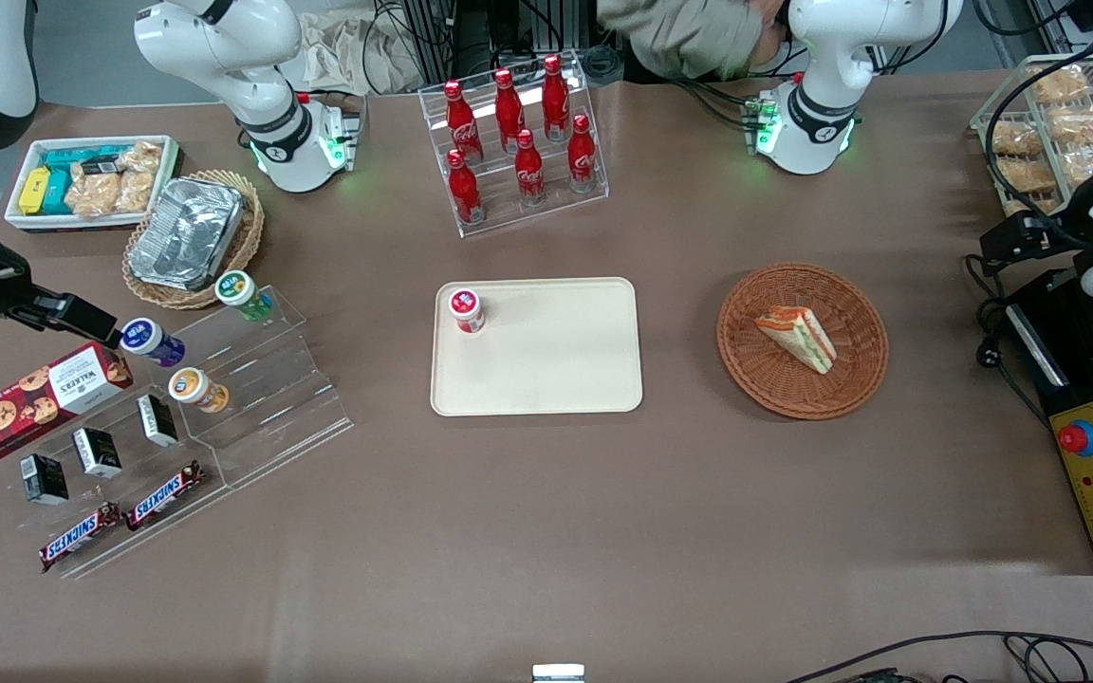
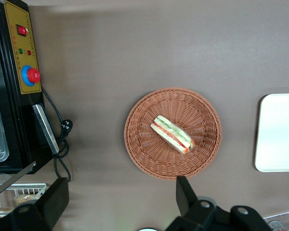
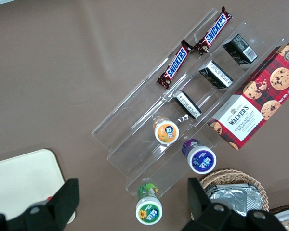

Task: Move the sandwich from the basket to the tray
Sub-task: 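Move the left gripper out toward the wicker basket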

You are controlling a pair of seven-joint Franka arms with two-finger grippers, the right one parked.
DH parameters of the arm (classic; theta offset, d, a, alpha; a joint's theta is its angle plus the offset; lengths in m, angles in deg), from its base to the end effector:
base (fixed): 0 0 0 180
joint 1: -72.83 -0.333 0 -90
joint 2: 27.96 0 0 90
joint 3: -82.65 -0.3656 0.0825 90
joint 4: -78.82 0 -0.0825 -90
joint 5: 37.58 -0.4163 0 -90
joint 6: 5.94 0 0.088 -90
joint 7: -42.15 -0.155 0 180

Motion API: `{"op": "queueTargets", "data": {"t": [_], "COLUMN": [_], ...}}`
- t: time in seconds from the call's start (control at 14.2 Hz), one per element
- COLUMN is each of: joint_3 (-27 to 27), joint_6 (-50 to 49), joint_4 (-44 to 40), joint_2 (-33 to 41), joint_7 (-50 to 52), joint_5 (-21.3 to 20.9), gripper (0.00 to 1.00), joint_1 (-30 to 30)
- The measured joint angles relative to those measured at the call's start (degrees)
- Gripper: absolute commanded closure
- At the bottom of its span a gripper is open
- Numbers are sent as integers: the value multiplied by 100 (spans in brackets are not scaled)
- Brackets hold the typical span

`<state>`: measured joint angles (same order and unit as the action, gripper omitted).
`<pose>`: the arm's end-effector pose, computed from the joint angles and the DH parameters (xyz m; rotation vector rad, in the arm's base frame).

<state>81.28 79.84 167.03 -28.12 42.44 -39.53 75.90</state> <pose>0.5781 -0.0117 0.6340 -3.1058 0.0355 0.0693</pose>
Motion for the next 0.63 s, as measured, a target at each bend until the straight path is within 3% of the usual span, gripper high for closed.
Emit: {"op": "queueTargets", "data": {"t": [0.63], "joint_3": [-1], "joint_6": [-106], "joint_4": [118], "joint_2": [26], "joint_7": [-1], "joint_5": [-143], "gripper": [1], "joint_1": [87]}}
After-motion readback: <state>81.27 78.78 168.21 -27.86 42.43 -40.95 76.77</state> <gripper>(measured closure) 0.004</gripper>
